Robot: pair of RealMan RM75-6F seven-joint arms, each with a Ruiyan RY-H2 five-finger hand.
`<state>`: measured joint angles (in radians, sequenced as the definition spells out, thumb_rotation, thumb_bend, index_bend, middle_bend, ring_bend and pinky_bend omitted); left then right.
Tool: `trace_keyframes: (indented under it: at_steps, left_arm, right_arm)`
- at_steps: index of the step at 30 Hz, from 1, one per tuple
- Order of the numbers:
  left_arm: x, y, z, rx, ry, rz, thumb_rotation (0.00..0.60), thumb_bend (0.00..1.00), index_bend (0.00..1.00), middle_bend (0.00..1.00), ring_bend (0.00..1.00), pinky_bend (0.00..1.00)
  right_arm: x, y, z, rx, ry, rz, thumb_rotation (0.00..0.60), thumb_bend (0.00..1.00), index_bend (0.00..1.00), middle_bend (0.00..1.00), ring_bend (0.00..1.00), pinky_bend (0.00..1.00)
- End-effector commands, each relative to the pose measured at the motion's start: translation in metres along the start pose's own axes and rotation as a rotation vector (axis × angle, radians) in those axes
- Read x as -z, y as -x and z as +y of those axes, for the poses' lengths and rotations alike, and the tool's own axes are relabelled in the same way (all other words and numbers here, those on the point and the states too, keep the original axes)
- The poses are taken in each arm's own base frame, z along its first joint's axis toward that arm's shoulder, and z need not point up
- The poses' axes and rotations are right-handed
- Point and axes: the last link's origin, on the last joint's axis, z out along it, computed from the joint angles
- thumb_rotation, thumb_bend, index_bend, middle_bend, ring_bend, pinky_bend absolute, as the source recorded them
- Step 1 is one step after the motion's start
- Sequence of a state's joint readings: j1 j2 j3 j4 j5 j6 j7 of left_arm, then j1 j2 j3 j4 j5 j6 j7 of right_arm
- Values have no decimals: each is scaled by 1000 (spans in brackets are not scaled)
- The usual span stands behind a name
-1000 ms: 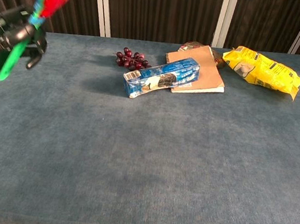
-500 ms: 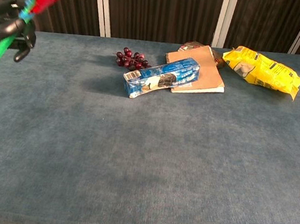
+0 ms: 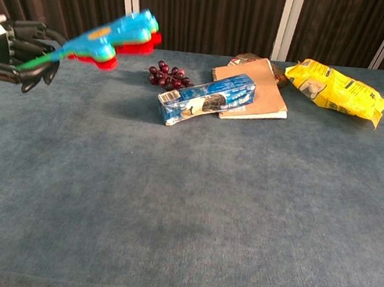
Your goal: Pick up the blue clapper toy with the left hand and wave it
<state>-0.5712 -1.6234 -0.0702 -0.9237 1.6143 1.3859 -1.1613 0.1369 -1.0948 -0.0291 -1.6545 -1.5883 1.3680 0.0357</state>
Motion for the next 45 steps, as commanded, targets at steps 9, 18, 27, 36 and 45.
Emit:
trace_keyframes:
  at_steps: [9,18,27,36,45]
  left_arm:
    - [7,-21,16,484,97,132,600,646,832,790,573,744]
    - [12,20,-30,-85,-127,-201,600,632,832,791,573,748]
    - [9,16,-39,-81,-222,-198,600,631,832,791,573,747]
    - [13,25,-61,-283,-278,-203,600,549,618,528,294,400]
    - [14,27,-61,-407,-262,-202,600,386,9,0,0,0]
  right_arm:
    - [0,2,-1,4,-2,-6,600,203,0,0,0,0]
    - [0,1,0,3,1,-2,600,204,0,0,0,0]
    - [0,-2,1,0,-2,4,600,204,0,0,0,0]
    - [0,-1,0,1,-2,2,600,203,0,0,0,0]
    - [1,-2,0,-9,-7,17,600,204,0,0,0,0]
